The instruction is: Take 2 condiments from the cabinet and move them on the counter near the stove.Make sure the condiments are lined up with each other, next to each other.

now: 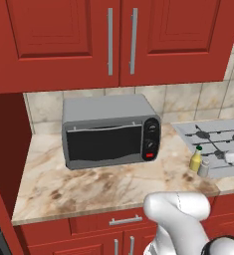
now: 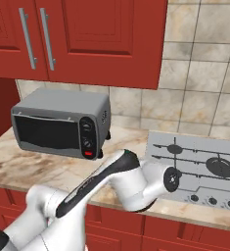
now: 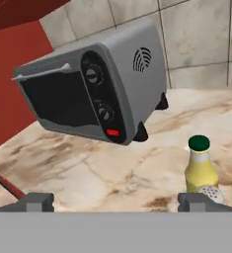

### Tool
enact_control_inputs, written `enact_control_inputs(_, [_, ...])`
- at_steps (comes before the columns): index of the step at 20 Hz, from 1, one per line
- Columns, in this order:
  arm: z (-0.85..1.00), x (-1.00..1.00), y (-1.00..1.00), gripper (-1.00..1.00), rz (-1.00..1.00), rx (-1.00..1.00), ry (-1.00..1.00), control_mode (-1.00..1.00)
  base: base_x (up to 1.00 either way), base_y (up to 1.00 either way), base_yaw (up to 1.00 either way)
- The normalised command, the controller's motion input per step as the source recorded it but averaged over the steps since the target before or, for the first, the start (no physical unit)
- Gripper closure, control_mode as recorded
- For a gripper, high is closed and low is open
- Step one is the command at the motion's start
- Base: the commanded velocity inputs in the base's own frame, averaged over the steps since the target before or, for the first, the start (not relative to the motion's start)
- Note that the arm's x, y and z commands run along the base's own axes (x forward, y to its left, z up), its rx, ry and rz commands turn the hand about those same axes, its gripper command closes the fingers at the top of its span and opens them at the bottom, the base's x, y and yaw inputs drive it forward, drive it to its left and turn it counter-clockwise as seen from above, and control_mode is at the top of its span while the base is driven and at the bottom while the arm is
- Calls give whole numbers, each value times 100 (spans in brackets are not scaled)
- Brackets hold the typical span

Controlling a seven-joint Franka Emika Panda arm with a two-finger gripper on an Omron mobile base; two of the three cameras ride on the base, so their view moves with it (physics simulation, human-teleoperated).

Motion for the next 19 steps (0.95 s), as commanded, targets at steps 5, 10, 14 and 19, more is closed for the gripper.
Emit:
enact_control_inputs(5, [77,-6,28,-100,-10,-19,46,-100,0,0,0])
enact_control_inputs(10, [36,-12,36,-100,-2,-25,33,-100,0,0,0])
enact_control_inputs(14, [3,-12,44,-100,0,-19,0,-100,0,0,0])
enact_control_inputs(19, [0,-15,53,-100,0,-11,-13,-100,0,0,0])
